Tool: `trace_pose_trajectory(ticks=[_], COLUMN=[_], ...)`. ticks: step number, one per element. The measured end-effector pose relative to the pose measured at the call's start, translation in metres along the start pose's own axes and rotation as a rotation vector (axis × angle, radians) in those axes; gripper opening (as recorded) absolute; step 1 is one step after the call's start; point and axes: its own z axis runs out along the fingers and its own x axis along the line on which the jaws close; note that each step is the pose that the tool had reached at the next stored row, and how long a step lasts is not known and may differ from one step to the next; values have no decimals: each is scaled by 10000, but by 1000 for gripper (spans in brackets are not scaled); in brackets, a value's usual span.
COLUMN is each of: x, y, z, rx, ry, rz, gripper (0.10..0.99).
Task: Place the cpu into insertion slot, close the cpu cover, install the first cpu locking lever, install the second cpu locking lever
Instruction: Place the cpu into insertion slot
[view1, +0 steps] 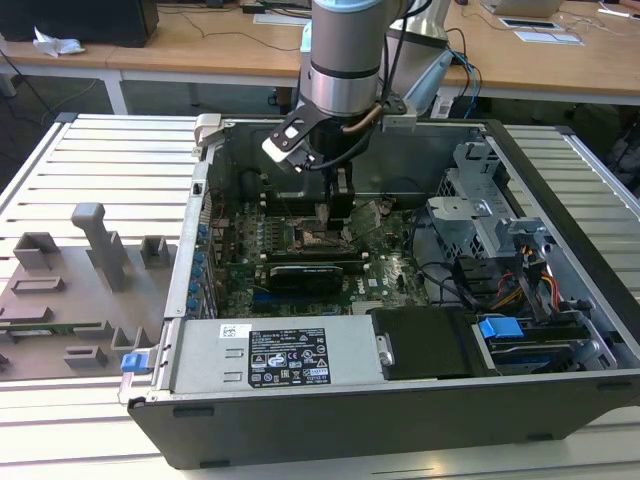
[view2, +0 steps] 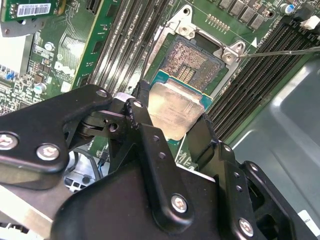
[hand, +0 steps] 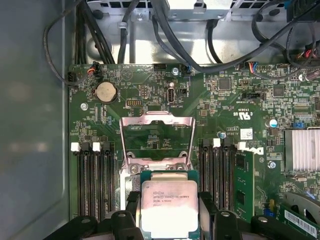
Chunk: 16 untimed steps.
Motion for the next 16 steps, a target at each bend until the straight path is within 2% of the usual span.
trace_pose_trajectory(ticks=[14,16], x=[24,32], y=[-5,-32], z=[62,76], rx=[-1,-1], ry=[2,2], rz=[-1,-12], gripper=[541,541])
